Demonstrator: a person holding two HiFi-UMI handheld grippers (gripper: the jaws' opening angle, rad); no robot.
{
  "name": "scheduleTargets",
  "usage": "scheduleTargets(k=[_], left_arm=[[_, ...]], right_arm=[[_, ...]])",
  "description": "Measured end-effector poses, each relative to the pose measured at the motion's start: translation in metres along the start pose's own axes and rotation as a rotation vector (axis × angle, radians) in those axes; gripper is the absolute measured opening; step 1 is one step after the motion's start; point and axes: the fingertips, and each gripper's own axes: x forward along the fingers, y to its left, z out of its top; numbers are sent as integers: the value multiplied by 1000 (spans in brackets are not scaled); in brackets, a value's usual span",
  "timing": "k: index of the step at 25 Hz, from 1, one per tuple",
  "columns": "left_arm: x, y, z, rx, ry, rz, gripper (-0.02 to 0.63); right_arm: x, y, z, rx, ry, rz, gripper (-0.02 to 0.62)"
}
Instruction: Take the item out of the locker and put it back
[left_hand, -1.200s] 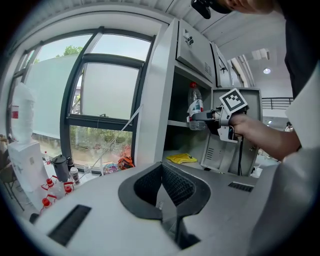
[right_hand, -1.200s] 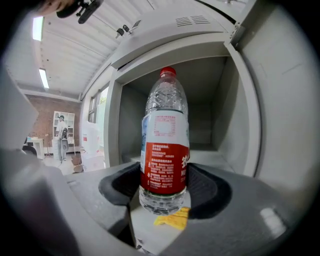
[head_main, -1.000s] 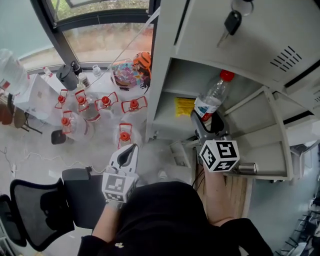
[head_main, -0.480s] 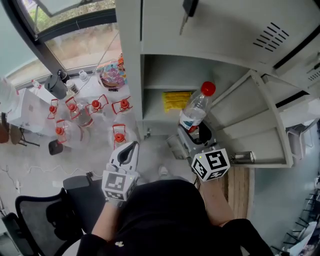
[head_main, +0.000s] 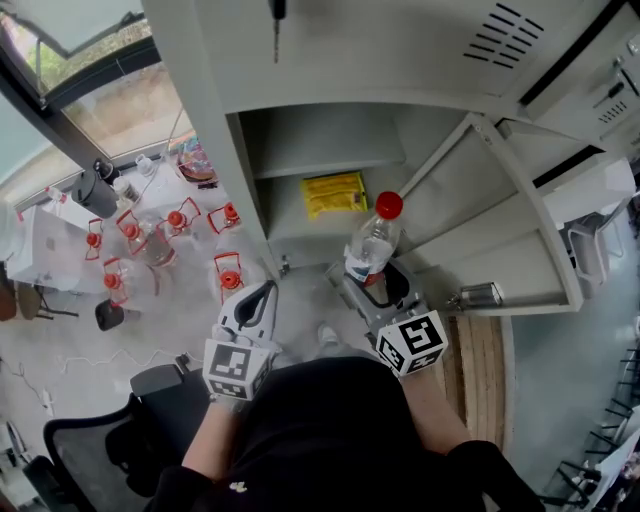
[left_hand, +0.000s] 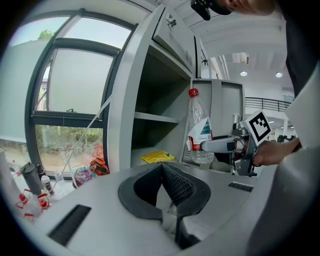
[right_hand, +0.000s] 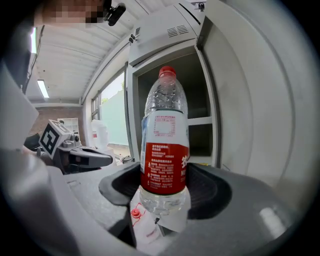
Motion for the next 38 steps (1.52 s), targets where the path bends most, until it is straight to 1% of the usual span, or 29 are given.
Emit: scheduleTargets(k=[4,13,20,27,38], left_arm=[[5,-5,-1,9,9,-31,15],[17,-17,-2,24,23,-88,15],[23,-24,0,27,27,-108,15],[22,-25,-2,29,31,-106,15],[9,-15,-4,16,21,-49,15]], right_arm=[[-10,1,-17,17,24,-15,273],[-22,1,-37,41,53,-41,273],[-29,1,-47,56,71,-49,273],[-28,2,-50,56,76,-38,273],[-9,9,-32,28,57,18,273]])
